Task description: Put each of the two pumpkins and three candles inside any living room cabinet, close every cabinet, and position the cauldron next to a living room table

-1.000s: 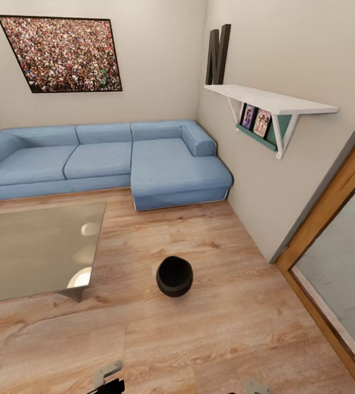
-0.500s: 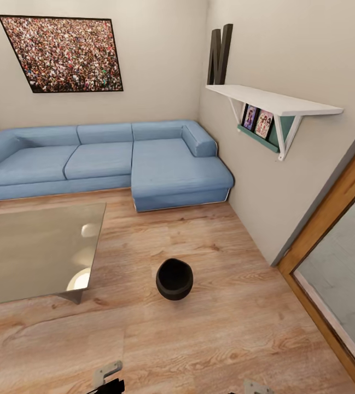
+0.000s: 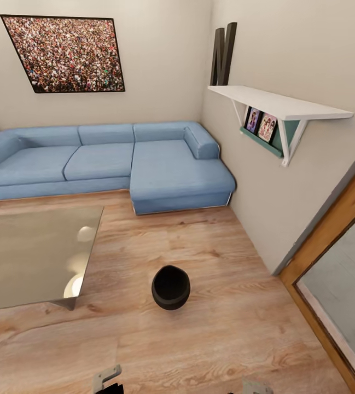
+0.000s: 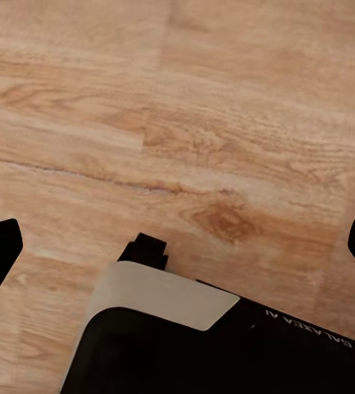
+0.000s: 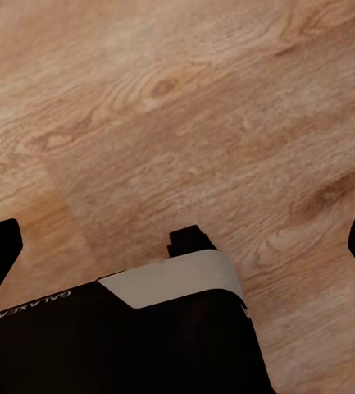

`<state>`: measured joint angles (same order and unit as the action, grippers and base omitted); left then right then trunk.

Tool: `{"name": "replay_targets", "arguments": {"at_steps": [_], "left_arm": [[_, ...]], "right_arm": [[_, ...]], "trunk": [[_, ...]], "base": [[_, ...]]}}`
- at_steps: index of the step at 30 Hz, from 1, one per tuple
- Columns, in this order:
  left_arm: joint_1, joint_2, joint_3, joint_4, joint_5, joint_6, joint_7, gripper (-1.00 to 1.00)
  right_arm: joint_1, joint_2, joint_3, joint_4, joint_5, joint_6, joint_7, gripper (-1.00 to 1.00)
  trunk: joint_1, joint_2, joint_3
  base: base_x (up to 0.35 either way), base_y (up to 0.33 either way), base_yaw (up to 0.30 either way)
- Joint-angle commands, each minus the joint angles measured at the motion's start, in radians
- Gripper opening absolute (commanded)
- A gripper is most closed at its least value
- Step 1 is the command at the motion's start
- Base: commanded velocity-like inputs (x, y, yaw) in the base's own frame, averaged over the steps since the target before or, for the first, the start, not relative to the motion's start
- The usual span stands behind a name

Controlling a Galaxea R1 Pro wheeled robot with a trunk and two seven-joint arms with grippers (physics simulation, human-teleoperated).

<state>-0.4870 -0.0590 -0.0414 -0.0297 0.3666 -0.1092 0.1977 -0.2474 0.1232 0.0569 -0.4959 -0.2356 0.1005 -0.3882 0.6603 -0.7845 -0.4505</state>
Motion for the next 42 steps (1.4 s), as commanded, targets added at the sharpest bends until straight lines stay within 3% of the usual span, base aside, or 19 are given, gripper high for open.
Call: {"name": "replay_targets", "arguments": {"at_steps": [1,10,14,21,36,39,42], "left_arm": [[-0.001,-0.001,-0.005,0.001,0.006,-0.006,0.003,1.0],[-0.001,-0.001,-0.005,0.001,0.006,-0.011,0.003,1.0],[-0.001,-0.002,-0.005,0.002,0.006,-0.013,0.003,1.0],[0.0,-0.001,-0.005,0.002,0.006,-0.013,0.003,1.0],[0.0,-0.005,-0.002,-0.006,-0.001,0.003,-0.003,1.0],[-0.006,-0.009,0.001,-0.037,0.0,0.138,-0.002,1.0],[-0.016,-0.012,0.001,-0.227,0.0,0.405,0.007,1.0]], "right_arm": [[0.0,-0.001,0.006,-0.002,-0.004,0.007,-0.007,1.0],[0.0,-0.002,0.006,-0.001,-0.004,0.007,-0.008,1.0],[0.0,-0.006,0.006,0.005,-0.004,-0.032,-0.003,1.0],[0.0,-0.01,0.069,0.008,-0.008,-0.053,0.0,1.0],[-0.001,-0.004,0.074,-0.007,-0.007,-0.05,-0.003,1.0],[-0.001,-0.001,0.074,-0.075,-0.008,0.012,-0.006,1.0],[0.0,0.0,0.07,-0.267,-0.009,0.296,-0.009,1.0]], "trunk": [[0.001,-0.001,-0.001],[0.001,-0.001,-0.001],[0.001,-0.001,-0.001],[0.001,-0.001,-0.001],[0.001,-0.001,-0.001],[0.001,-0.001,-0.001],[0.001,-0.001,-0.001]], "base": [[0.257,-0.118,0.253],[0.117,-0.012,0.259],[0.141,0.02,0.036],[0.134,0.001,0.002],[0.136,-0.005,0.0],[0.001,0.0,0.0],[0.0,0.0,0.0]]}}
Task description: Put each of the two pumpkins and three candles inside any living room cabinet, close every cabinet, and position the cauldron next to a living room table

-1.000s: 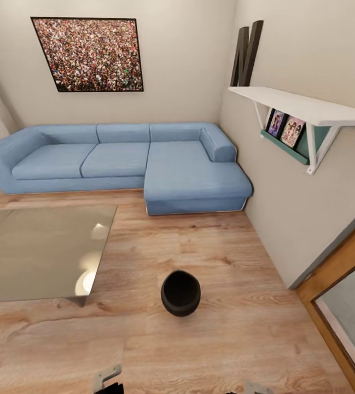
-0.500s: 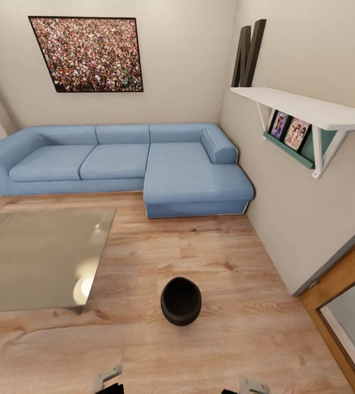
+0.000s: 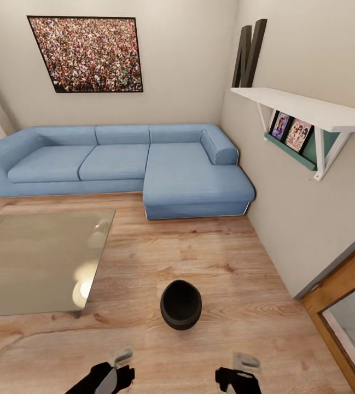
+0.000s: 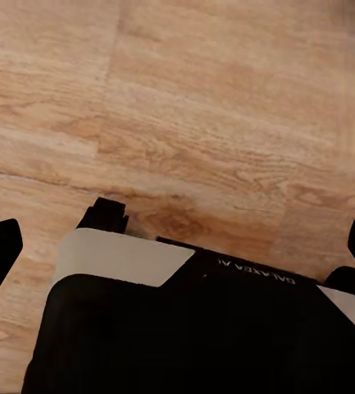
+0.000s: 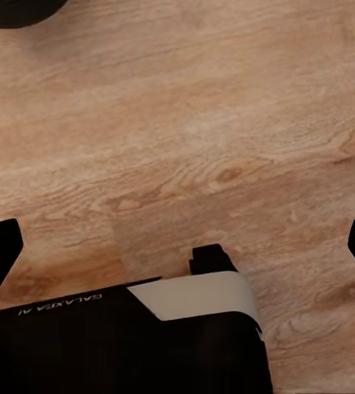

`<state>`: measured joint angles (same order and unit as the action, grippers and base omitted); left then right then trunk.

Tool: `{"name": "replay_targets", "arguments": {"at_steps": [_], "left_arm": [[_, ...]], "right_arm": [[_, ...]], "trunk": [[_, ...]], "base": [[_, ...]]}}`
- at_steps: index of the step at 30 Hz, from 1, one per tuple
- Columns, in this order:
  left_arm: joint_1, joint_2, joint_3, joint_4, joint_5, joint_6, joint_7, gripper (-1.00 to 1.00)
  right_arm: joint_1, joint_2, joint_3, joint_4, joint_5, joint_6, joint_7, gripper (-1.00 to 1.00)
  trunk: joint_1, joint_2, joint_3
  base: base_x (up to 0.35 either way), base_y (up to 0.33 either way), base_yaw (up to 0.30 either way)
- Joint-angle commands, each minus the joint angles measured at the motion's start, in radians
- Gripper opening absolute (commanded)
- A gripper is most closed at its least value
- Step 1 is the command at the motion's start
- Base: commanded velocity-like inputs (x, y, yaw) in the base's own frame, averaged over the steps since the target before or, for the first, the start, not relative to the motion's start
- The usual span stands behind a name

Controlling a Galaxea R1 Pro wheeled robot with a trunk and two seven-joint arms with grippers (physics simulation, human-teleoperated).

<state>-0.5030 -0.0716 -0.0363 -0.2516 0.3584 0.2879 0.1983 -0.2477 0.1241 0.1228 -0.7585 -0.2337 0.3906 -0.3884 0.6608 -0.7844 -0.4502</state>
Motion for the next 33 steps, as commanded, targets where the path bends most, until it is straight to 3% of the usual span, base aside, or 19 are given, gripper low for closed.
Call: {"name": "replay_targets", "arguments": {"at_steps": [1,2,3,7,11,14,19,33], "left_arm": [[0.0,-0.001,-0.004,-0.065,0.008,0.077,0.011,1.0],[-0.001,-0.002,-0.004,-0.135,0.008,0.156,0.015,1.0],[-0.002,-0.005,-0.004,-0.166,0.008,0.19,0.017,1.0],[-0.003,-0.01,-0.009,-0.223,0.007,0.241,0.041,1.0],[-0.003,-0.012,-0.011,-0.241,0.008,0.236,0.06,1.0],[-0.003,-0.021,-0.012,-0.245,0.007,0.212,0.063,1.0],[-0.003,-0.032,-0.049,-0.245,0.007,0.183,0.066,1.0],[-0.003,-0.039,-0.051,-0.241,0.007,0.135,0.067,1.0]], "right_arm": [[0.0,-0.001,0.001,-0.072,-0.015,0.082,-0.01,1.0],[0.0,-0.001,-0.003,-0.16,-0.019,0.162,-0.011,1.0],[0.0,-0.001,-0.006,-0.199,-0.021,0.196,-0.011,1.0],[-0.006,-0.007,-0.048,-0.255,-0.025,0.252,-0.016,1.0],[-0.006,-0.012,-0.098,-0.259,-0.025,0.259,-0.016,1.0],[-0.002,-0.016,-0.111,-0.259,-0.024,0.253,-0.016,1.0],[0.002,-0.017,-0.123,-0.238,-0.024,0.216,-0.016,1.0],[0.001,-0.015,-0.12,-0.204,-0.013,0.155,-0.013,1.0]], "trunk": [[0.0,-0.001,-0.001],[0.0,-0.001,-0.001],[0.0,-0.001,-0.001],[0.0,-0.001,-0.001],[0.0,-0.001,-0.001],[0.0,-0.001,-0.001],[0.0,-0.001,-0.001],[0.0,-0.001,-0.001]], "base": [[0.0,0.0,0.0],[0.0,0.0,0.0],[0.0,0.0,0.0],[0.0,0.0,0.0],[0.0,0.0,0.0],[0.048,0.0,0.0],[0.206,-0.005,0.0],[0.225,-0.09,0.0]]}}
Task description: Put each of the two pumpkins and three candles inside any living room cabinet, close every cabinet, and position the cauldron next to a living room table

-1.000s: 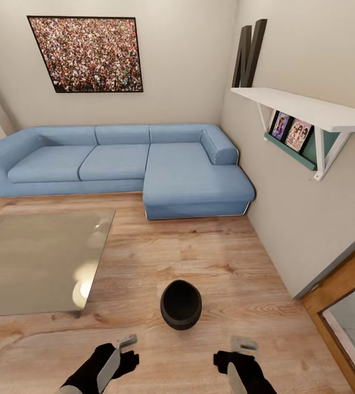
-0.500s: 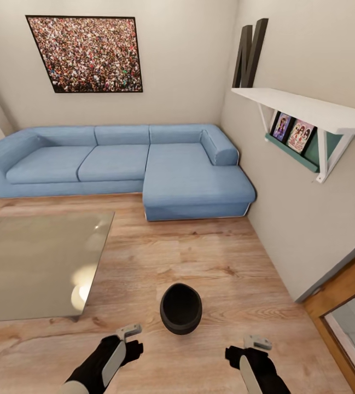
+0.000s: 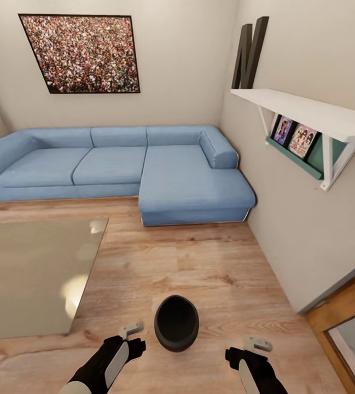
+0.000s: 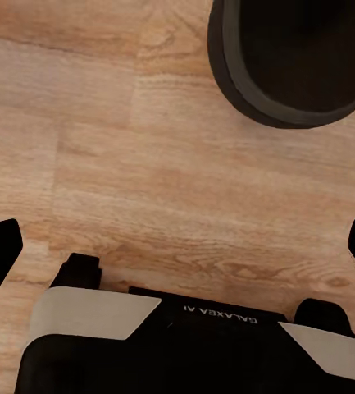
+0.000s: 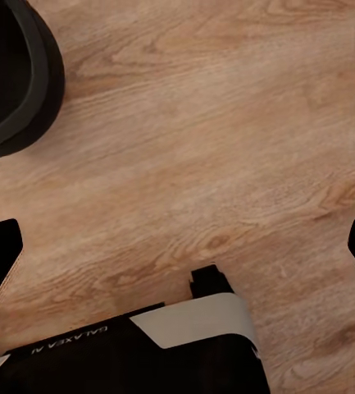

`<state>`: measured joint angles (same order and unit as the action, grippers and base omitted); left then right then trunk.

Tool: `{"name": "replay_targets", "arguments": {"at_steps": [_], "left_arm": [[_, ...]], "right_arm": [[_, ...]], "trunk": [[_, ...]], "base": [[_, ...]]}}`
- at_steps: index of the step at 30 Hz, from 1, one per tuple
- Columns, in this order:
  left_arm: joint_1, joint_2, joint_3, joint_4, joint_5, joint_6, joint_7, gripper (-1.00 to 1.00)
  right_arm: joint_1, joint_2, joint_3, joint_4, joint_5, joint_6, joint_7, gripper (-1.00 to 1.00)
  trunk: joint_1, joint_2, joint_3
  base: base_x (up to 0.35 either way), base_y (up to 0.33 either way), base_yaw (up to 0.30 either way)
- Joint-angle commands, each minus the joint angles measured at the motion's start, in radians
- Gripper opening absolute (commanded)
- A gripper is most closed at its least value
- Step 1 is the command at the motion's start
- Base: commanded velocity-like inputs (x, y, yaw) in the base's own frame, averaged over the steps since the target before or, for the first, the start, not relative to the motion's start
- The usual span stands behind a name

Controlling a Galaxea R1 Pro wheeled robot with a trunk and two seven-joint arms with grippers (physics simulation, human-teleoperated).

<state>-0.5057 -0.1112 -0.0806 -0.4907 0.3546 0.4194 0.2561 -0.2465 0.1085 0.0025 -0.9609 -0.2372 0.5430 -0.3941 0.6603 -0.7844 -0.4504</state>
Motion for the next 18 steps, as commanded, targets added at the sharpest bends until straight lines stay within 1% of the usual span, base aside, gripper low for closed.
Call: {"name": "replay_targets", "arguments": {"at_steps": [1,8,14,18], "left_arm": [[0.0,0.0,-0.007,-0.002,0.01,0.003,0.009,1.0],[0.0,-0.005,-0.007,-0.002,0.01,0.003,0.009,1.0],[0.0,-0.017,-0.008,-0.001,0.009,0.002,0.009,1.0],[0.0,-0.018,-0.008,0.0,0.009,0.002,0.008,1.0]], "right_arm": [[0.0,0.001,0.001,-0.001,-0.01,0.002,-0.008,1.0],[0.0,0.007,0.004,0.016,-0.007,0.0,-0.01,1.0],[0.0,0.008,0.004,0.02,-0.008,0.0,-0.009,1.0],[0.0,0.011,0.005,0.021,-0.008,-0.007,-0.009,1.0]], "trunk": [[0.001,-0.001,-0.001],[0.001,-0.001,-0.001],[0.001,-0.001,-0.001],[0.001,-0.001,-0.001]], "base": [[0.292,-0.012,0.0],[0.243,-0.004,0.0],[0.077,-0.018,0.006],[0.169,-0.001,0.147]]}}
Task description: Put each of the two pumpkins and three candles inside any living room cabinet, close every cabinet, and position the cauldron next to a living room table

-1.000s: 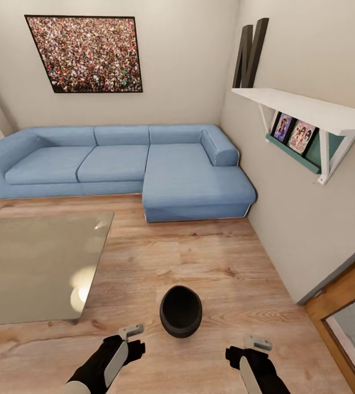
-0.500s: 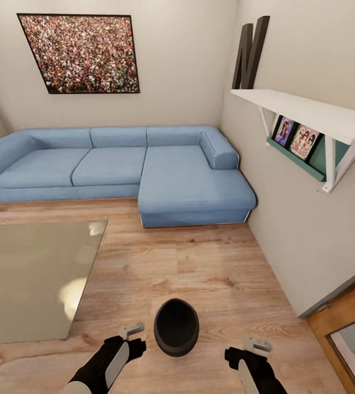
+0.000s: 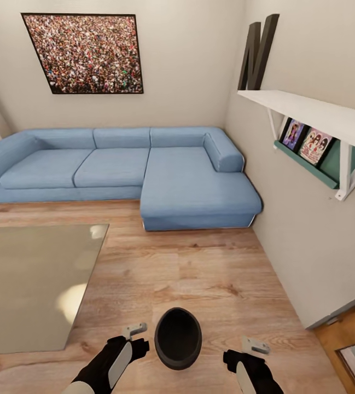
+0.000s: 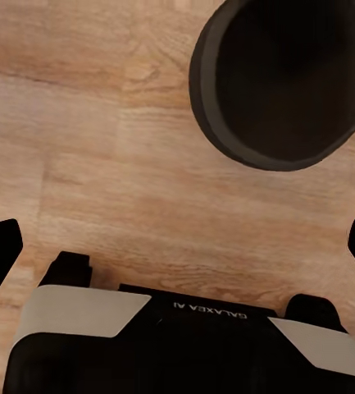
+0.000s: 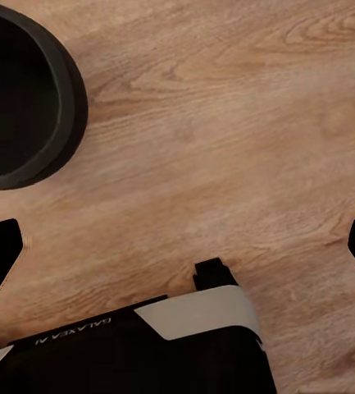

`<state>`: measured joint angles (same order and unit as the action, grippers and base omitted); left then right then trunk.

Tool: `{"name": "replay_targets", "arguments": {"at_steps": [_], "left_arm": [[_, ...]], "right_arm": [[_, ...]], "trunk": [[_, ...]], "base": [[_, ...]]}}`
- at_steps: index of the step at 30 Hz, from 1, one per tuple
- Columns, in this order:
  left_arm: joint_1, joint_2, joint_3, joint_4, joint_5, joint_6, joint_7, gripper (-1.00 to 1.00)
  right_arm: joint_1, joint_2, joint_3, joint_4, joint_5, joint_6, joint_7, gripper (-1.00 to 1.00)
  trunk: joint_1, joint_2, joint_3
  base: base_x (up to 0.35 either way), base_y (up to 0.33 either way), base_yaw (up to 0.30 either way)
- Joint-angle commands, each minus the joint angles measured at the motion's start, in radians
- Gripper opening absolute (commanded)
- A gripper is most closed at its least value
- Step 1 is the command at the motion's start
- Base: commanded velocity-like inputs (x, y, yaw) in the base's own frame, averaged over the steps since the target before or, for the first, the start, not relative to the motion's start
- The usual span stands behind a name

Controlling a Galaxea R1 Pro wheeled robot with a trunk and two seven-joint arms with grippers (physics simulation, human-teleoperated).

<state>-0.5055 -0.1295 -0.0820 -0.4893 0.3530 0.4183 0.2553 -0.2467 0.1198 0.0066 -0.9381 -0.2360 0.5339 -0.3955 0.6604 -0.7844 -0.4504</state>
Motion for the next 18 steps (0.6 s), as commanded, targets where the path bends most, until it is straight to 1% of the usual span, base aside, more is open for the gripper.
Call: {"name": "replay_targets", "arguments": {"at_steps": [1,7,11,15,16,18], "left_arm": [[0.0,0.001,-0.007,-0.002,0.011,0.004,0.009,1.0],[0.0,0.001,-0.007,-0.002,0.011,0.003,0.009,1.0],[-0.001,0.001,-0.008,-0.002,0.011,0.003,0.009,1.0],[0.0,0.0,-0.009,-0.002,0.011,0.002,0.009,1.0],[0.0,0.0,-0.009,-0.002,0.011,0.003,0.009,1.0],[0.0,-0.007,-0.01,-0.002,0.011,0.002,0.008,1.0]], "right_arm": [[0.0,0.001,0.001,0.002,-0.009,-0.003,-0.008,1.0],[0.0,0.001,0.003,0.035,-0.008,-0.016,-0.009,1.0],[0.0,0.001,0.003,0.037,-0.008,-0.017,-0.009,1.0],[0.0,0.003,0.003,0.038,-0.009,-0.017,-0.006,1.0],[0.0,0.006,0.003,0.038,-0.01,-0.018,-0.005,1.0],[0.0,0.024,0.018,0.044,-0.011,-0.018,-0.004,1.0]], "trunk": [[0.001,-0.001,-0.001],[0.001,-0.001,-0.001],[0.001,-0.001,-0.001],[0.001,-0.001,-0.003],[0.001,-0.001,-0.004],[0.001,-0.001,-0.004]], "base": [[0.229,-0.015,0.191],[0.254,-0.01,0.202],[0.262,-0.084,0.214],[0.228,0.053,0.254],[0.097,0.018,0.238],[0.041,0.008,0.109]]}}
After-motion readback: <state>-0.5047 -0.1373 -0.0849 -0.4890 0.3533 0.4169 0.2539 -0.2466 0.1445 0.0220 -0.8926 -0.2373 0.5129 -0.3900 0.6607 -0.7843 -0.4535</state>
